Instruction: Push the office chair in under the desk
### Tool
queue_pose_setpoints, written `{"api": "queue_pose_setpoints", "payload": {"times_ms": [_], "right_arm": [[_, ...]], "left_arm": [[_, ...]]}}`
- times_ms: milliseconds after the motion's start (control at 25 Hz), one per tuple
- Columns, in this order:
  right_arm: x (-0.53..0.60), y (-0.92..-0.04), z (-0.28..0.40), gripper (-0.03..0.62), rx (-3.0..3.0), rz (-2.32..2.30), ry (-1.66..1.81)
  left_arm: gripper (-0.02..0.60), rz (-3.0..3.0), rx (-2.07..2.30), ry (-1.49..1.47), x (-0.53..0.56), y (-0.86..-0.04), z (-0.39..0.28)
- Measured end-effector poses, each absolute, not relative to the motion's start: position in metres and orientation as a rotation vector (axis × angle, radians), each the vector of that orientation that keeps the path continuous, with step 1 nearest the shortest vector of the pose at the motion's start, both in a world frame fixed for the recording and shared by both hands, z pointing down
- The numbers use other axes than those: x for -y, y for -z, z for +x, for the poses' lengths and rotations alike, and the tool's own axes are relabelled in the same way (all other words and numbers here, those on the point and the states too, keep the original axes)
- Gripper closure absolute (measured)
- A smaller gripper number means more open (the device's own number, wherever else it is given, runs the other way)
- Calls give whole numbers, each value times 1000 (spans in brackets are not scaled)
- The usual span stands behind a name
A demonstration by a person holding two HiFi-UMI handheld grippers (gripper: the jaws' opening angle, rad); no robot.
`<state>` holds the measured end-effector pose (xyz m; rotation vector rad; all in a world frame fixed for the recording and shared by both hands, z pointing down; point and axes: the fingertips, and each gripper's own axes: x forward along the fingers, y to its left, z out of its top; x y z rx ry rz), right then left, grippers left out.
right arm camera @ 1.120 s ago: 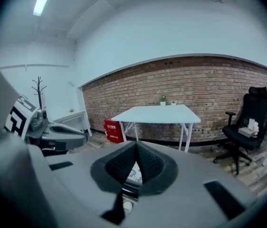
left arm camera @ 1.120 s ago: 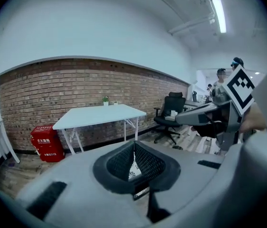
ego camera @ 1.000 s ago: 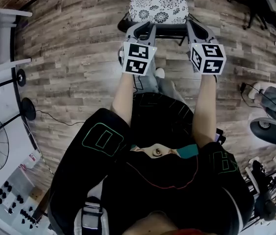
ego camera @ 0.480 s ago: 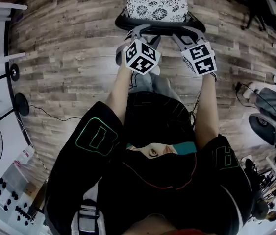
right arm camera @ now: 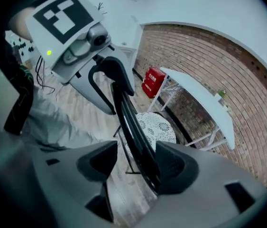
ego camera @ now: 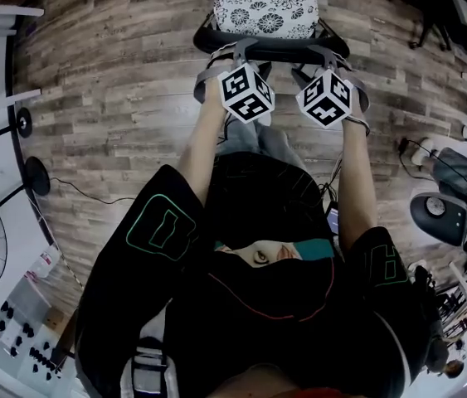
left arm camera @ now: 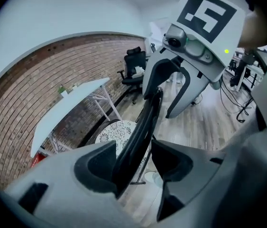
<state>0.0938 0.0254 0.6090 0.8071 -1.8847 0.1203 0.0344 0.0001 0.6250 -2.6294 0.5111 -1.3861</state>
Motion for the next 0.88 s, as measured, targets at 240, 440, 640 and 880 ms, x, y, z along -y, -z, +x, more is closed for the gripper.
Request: {"api": "queue_pose_setpoints", "payload": {"times_ms": [240, 440, 640, 880], "right_arm": [[-18, -629, 98, 341, 1809, 712, -21], [-4, -643, 98, 356, 1760, 697, 38], [-1, -650, 95, 414, 1721, 634, 97], [2, -656, 92, 444, 1720, 564, 135]], "left_arm": [[328, -2540, -411, 1474, 8, -641, 37], [399, -2301, -330, 1568, 15, -651, 26], [439, -2126, -244, 1584, 19, -654, 26], [453, -2194, -119, 1559, 21, -668, 31]]}}
